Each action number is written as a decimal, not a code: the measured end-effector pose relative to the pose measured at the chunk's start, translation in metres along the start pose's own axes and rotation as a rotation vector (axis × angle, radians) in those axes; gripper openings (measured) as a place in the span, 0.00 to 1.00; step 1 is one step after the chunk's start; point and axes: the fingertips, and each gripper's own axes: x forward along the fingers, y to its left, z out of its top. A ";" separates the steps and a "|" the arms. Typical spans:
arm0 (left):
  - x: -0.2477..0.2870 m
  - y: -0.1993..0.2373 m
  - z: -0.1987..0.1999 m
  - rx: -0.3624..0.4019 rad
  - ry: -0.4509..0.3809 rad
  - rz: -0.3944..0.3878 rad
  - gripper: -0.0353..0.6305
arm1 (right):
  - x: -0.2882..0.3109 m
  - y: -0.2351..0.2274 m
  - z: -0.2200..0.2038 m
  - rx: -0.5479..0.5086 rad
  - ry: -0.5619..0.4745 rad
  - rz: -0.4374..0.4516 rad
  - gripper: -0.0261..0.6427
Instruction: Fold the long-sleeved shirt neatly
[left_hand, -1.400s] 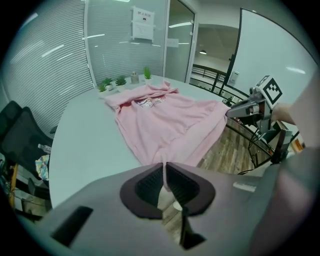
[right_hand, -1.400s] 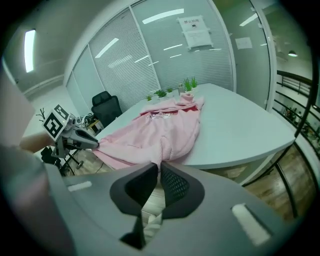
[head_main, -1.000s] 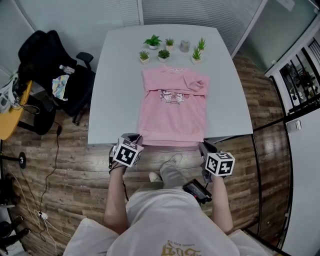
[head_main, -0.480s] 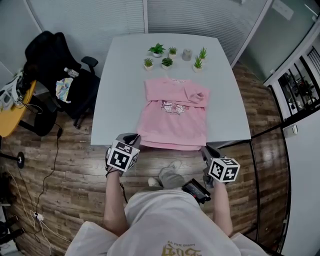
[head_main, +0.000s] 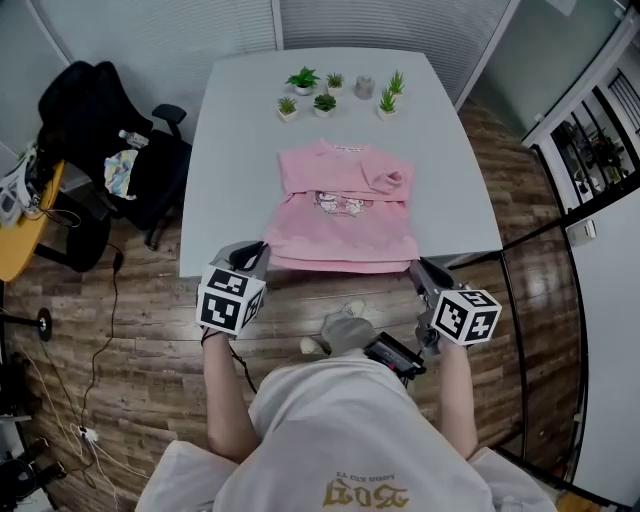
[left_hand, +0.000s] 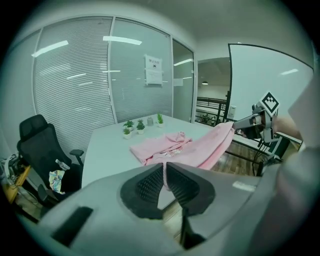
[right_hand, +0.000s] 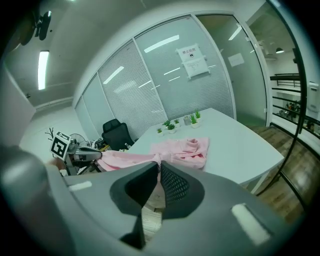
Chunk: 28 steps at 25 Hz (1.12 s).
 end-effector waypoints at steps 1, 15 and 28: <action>-0.001 0.000 0.003 -0.003 -0.009 0.000 0.10 | -0.001 0.001 0.003 0.005 -0.008 0.003 0.08; 0.039 0.022 0.034 0.003 0.014 -0.015 0.10 | 0.032 -0.022 0.033 0.049 -0.022 0.007 0.08; 0.078 0.052 0.071 0.000 -0.003 0.014 0.10 | 0.067 -0.044 0.079 0.062 -0.059 0.024 0.08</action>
